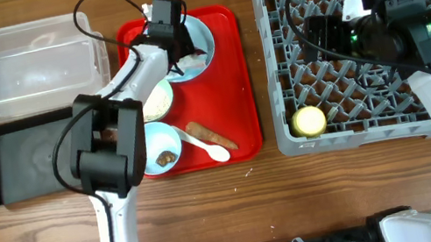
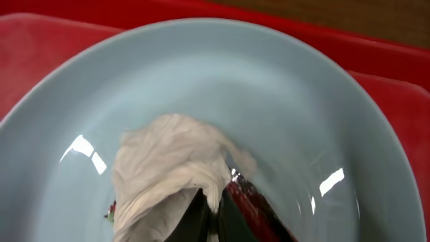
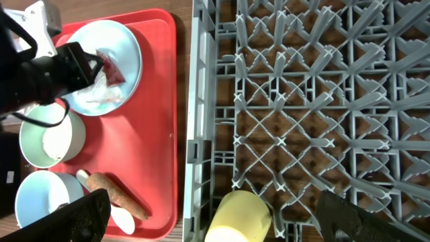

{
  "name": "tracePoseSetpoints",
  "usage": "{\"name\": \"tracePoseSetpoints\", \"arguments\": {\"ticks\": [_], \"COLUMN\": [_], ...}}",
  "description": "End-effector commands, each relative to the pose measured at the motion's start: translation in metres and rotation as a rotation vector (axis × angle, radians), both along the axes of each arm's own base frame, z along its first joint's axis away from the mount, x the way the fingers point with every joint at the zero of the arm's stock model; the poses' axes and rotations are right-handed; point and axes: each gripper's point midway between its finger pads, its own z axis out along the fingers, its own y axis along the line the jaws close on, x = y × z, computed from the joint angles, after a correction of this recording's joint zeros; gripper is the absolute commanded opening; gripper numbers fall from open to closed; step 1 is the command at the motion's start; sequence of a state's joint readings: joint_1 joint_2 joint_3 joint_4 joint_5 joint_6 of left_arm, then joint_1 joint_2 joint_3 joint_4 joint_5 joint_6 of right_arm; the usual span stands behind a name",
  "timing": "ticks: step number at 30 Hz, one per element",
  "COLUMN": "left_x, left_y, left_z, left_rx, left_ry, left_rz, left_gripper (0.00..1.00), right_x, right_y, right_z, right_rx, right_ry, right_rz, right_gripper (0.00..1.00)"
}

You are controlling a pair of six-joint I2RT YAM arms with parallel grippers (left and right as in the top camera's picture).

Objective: Sort waste into correct bins and load items into the dishwasher rack
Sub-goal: 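Carry the tissue and wrapper left and drop them into the clear bin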

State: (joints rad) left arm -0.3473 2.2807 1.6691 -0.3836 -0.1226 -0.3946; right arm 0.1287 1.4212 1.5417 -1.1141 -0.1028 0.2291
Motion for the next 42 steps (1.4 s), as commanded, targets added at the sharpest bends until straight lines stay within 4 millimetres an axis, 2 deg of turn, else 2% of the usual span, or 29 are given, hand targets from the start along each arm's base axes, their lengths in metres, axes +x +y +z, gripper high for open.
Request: {"name": "tracePoseSetpoints", "arguments": {"ticks": [1, 2, 3, 6, 8, 10, 14, 16, 17, 20, 23, 24, 26, 30, 32, 34, 36, 38, 42], "left_x": [-0.001, -0.004, -0.009, -0.026, -0.032, -0.032, -0.027, -0.027, -0.027, -0.021, -0.007, -0.003, 0.001, 0.003, -0.001, -0.009, -0.022, -0.052, -0.099], "left_y": [0.0, 0.006, 0.012, 0.038, 0.064, 0.092, 0.18, 0.21, 0.231, 0.273, 0.298, 0.302, 0.303, 0.303, 0.301, 0.297, 0.286, 0.258, 0.194], "left_z": [0.084, 0.114, 0.135, 0.186, 0.208, 0.216, 0.209, 0.201, 0.192, 0.168, 0.137, 0.127, 0.115, 0.117, 0.124, 0.148, 0.181, 0.219, 0.255], "left_rx": [-0.03, -0.04, -0.046, -0.056, -0.056, -0.037, 0.012, 0.025, 0.03, 0.04, 0.043, 0.043, 0.043, 0.043, 0.043, 0.06, 0.095, 0.079, 0.006], "left_ry": [-0.104, -0.135, -0.155, -0.195, -0.214, -0.224, -0.208, -0.191, -0.176, -0.151, -0.142, -0.138, -0.132, -0.143, -0.141, -0.158, -0.177, -0.176, -0.142], "left_rz": [-0.023, -0.014, -0.007, 0.03, 0.073, 0.109, 0.291, 0.35, 0.392, 0.471, 0.512, 0.518, 0.518, 0.517, 0.516, 0.478, 0.41, 0.352, 0.185], "left_gripper": [0.04, 0.04, 0.04, 0.04, 0.04, 0.04, 0.04, 0.04, 0.04, 0.04, 0.04, 0.13, 0.46, 0.9, 0.95, 0.95, 0.95, 0.95, 0.95], "right_x": [0.002, 0.002, 0.002, 0.002, 0.003, 0.003, 0.004, 0.004, 0.004, 0.004, 0.004, 0.004, 0.003, 0.003, 0.005, 0.006, 0.006, 0.007, 0.01], "right_y": [-0.002, -0.002, -0.002, -0.002, -0.002, -0.002, -0.002, -0.002, -0.002, -0.002, -0.002, -0.002, -0.002, 0.001, 0.001, 0.001, 0.006, 0.012, 0.016], "right_z": [0.002, 0.002, 0.002, 0.002, 0.003, 0.003, 0.003, 0.003, 0.003, 0.004, 0.003, 0.003, 0.003, 0.004, 0.005, 0.006, 0.007, 0.009, 0.012], "right_rx": [-0.023, -0.023, -0.023, -0.023, -0.023, -0.023, -0.023, -0.023, -0.022, -0.022, -0.022, -0.022, -0.02, -0.005, -0.005, -0.004, 0.018, 0.044, 0.05], "right_ry": [-0.014, -0.014, -0.014, -0.014, -0.017, -0.019, -0.021, -0.021, -0.021, -0.022, -0.021, -0.02, -0.019, -0.02, -0.027, -0.033, -0.037, -0.044, -0.067], "right_rz": [0.008, 0.008, 0.008, 0.008, 0.008, 0.008, 0.008, 0.008, 0.008, 0.008, 0.008, 0.008, 0.009, 0.017, 0.017, 0.018, 0.034, 0.052, 0.085], "right_gripper": [0.99, 0.99, 0.99, 0.99, 0.99, 0.99, 0.99, 0.99, 0.99, 0.99, 0.99, 0.99, 0.99, 0.99, 0.99, 0.99, 0.99, 0.99, 1.0]}}
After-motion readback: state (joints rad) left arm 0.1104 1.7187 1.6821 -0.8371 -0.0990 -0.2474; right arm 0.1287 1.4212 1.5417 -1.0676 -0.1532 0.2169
